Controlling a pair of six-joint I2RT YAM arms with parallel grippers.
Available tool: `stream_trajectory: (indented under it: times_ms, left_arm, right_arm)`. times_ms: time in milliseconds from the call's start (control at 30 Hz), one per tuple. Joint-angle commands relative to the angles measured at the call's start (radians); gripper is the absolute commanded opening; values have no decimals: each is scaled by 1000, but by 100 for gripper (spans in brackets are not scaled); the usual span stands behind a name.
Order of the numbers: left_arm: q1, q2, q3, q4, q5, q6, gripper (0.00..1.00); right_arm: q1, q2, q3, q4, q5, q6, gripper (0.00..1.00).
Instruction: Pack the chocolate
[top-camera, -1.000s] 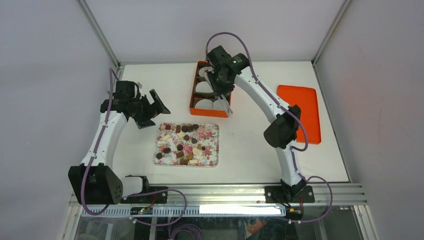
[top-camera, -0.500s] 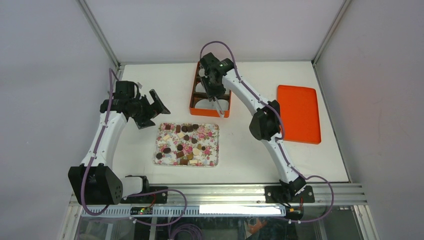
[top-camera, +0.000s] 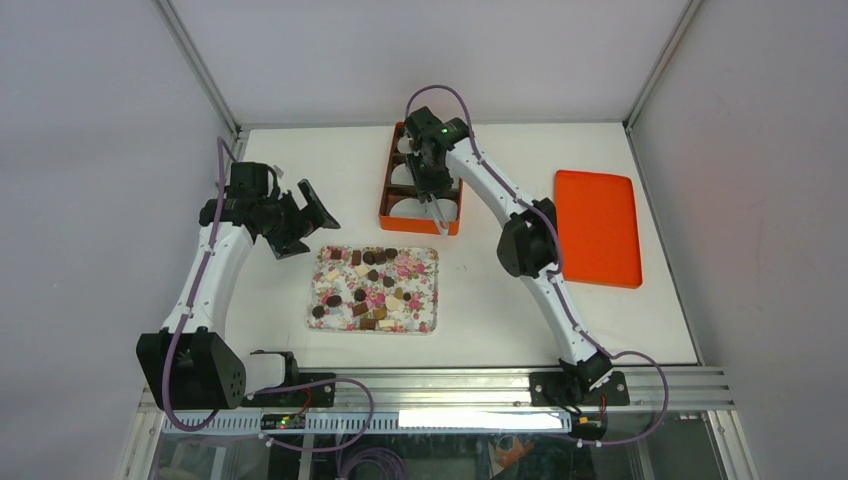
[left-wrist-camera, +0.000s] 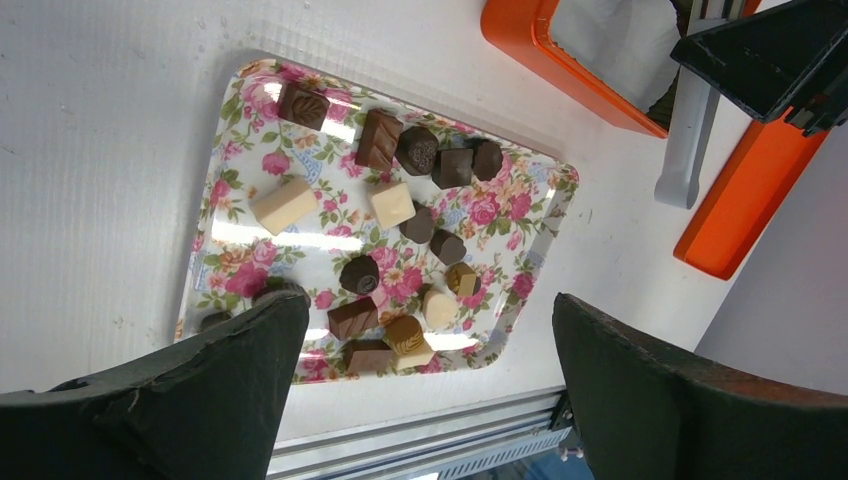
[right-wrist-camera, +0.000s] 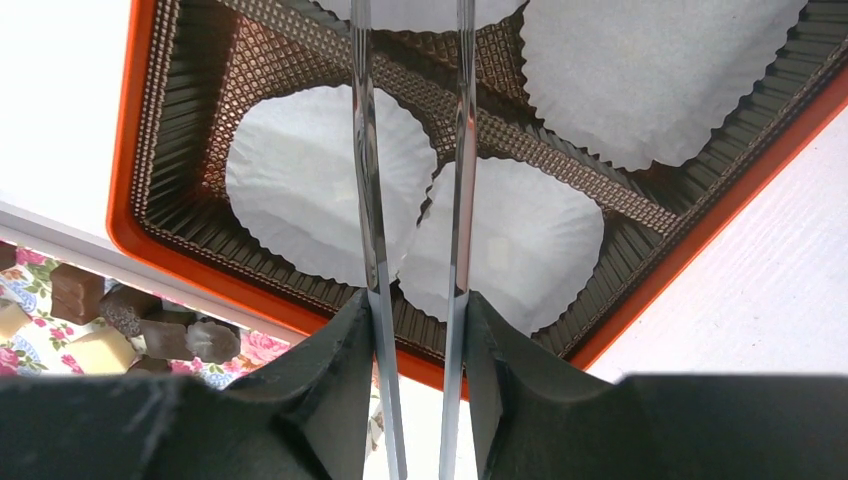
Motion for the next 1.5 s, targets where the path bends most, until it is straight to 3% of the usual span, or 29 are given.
stream_trajectory:
  times_ms: [0,600,1233,1467]
  left_arm:
    - [16,-42,10,8,5,18,99]
    - [24,-67,8,-7,-2,20,99]
    - [28,-70,11,-10,6,23,99]
    - [29,-62,17,-10,8,26,99]
  right_arm:
    - [-1,1,67,43,-25,19,16]
    - [-2,19,77,54,-80,30,37]
    - [-4,0,78,49,-78,28,41]
    - [-4,-121,67,55,-83,22,39]
